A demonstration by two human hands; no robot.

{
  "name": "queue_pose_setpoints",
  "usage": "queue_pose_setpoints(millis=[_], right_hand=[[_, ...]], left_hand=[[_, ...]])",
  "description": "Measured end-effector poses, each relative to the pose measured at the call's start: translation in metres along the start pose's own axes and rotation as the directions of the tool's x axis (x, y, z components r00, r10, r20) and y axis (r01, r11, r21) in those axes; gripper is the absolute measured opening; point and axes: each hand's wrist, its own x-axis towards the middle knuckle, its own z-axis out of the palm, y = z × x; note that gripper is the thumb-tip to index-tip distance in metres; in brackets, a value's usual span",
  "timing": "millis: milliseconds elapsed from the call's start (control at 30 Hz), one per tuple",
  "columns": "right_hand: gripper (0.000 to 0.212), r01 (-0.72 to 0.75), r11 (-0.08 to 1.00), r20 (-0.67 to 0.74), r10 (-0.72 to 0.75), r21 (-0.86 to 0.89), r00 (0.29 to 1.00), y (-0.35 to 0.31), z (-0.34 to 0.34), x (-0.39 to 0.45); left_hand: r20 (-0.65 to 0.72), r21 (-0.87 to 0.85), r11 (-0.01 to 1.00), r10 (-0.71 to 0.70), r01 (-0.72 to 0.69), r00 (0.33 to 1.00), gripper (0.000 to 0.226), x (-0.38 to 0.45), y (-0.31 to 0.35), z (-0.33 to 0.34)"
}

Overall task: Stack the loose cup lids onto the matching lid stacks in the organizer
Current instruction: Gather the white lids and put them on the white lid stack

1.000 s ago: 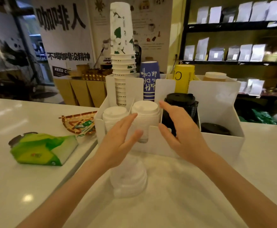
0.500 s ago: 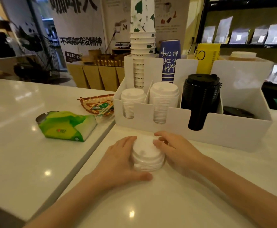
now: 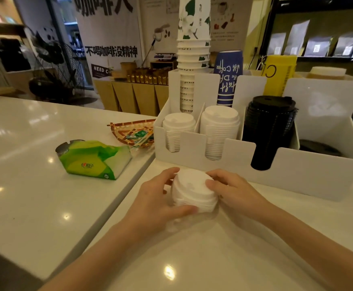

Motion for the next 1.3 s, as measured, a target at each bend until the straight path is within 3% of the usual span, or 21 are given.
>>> queue_pose_setpoints(millis=[167,400,700,800,1000,1300], right_hand=[[0.021,0.037,0.999,-0.031,-0.036,0.028,0.999,-0.015,-0.011,0.007],[0.025,0.222,0.975,-0.117,-0.216,0.033,0.969,-0.058,-0.032,0.046],[0.034,0.408,0.850,-0.162,-0.478,-0.331,0.864,-0.118,-0.055,0.119],[0.035,0.350,0.889,-0.146,-0.404,-0.297,0.903,-0.120,-0.057,0.143],[0.029,0.189,0.906,-0.050,-0.225,-0.379,0.973,-0.106,-0.052,0.173],[0.026,0.154,0.800,0.039,-0.161,-0.579,0.986,-0.090,-0.044,0.182]], left_hand=[[-0.076,-0.031,0.997,0.068,-0.071,0.995,0.073,0.010,0.008,-0.015],[-0.235,0.016,0.989,0.146,-0.147,0.961,0.083,0.049,0.022,-0.038],[-0.457,-0.054,0.986,0.118,-0.160,0.882,0.079,0.118,0.032,-0.066],[-0.453,-0.085,0.989,0.072,-0.123,0.888,0.077,0.138,0.026,-0.068],[-0.421,0.037,0.999,0.000,0.017,0.907,0.071,0.155,0.007,-0.052],[-0.321,0.308,0.946,0.001,0.103,0.947,0.070,0.152,0.000,-0.052]])
